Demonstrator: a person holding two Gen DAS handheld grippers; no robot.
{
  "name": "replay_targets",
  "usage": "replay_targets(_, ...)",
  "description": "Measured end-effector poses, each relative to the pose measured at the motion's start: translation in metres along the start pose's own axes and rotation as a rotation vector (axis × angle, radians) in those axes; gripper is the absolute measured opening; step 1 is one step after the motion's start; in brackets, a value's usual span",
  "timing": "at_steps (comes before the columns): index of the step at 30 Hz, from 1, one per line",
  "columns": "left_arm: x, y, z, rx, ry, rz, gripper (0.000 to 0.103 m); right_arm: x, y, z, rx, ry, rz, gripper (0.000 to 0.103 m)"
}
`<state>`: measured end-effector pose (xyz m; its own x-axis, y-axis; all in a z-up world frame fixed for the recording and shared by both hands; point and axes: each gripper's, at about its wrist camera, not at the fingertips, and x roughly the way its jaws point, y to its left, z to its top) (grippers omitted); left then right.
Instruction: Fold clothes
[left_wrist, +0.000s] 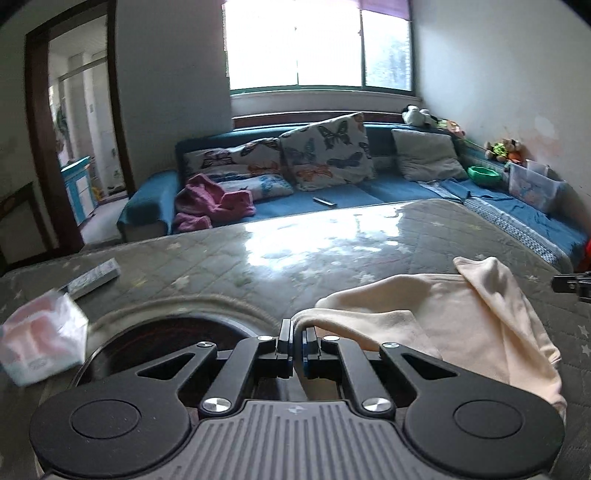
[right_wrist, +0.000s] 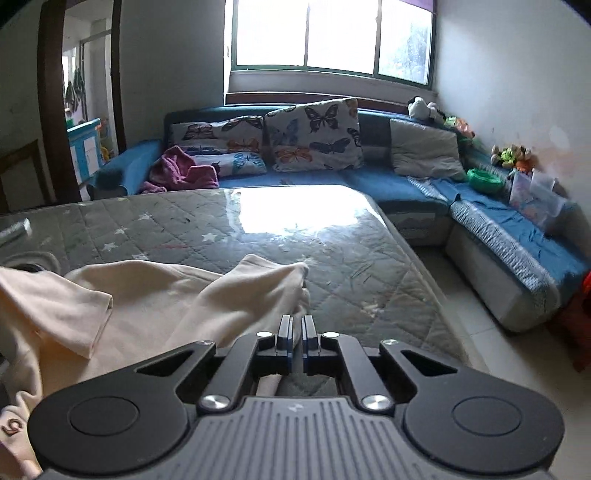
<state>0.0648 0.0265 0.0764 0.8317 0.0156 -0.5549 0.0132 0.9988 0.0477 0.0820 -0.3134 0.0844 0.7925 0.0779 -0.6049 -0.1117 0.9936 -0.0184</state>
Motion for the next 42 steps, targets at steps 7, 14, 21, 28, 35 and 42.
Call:
replay_targets(7, -0.009, 0.012, -0.010, -0.035, 0.009, 0.042, 0.005, 0.000, 0.027, 0.002, -0.034, -0.003, 0.083, 0.034)
replay_targets(14, -0.012, 0.023, -0.018, -0.061, 0.025, 0.086, 0.005, 0.033, 0.068, -0.002, -0.098, 0.076, 0.136, 0.050)
replay_targets(21, -0.015, 0.037, -0.029, -0.088, 0.046, 0.120, 0.005, 0.054, 0.070, -0.014, -0.125, 0.127, 0.071, 0.049)
replay_targets(28, -0.018, 0.041, -0.039, -0.109, 0.062, 0.139, 0.005, 0.043, 0.070, -0.021, -0.221, 0.111, 0.004, 0.024)
replay_targets(35, -0.024, 0.046, -0.048, -0.124, 0.079, 0.158, 0.005, 0.022, 0.065, -0.031, -0.261, 0.058, -0.070, 0.011)
replay_targets(42, -0.030, 0.049, -0.055, -0.139, 0.087, 0.163, 0.005, 0.004, 0.040, -0.043, -0.178, 0.053, -0.111, 0.011)
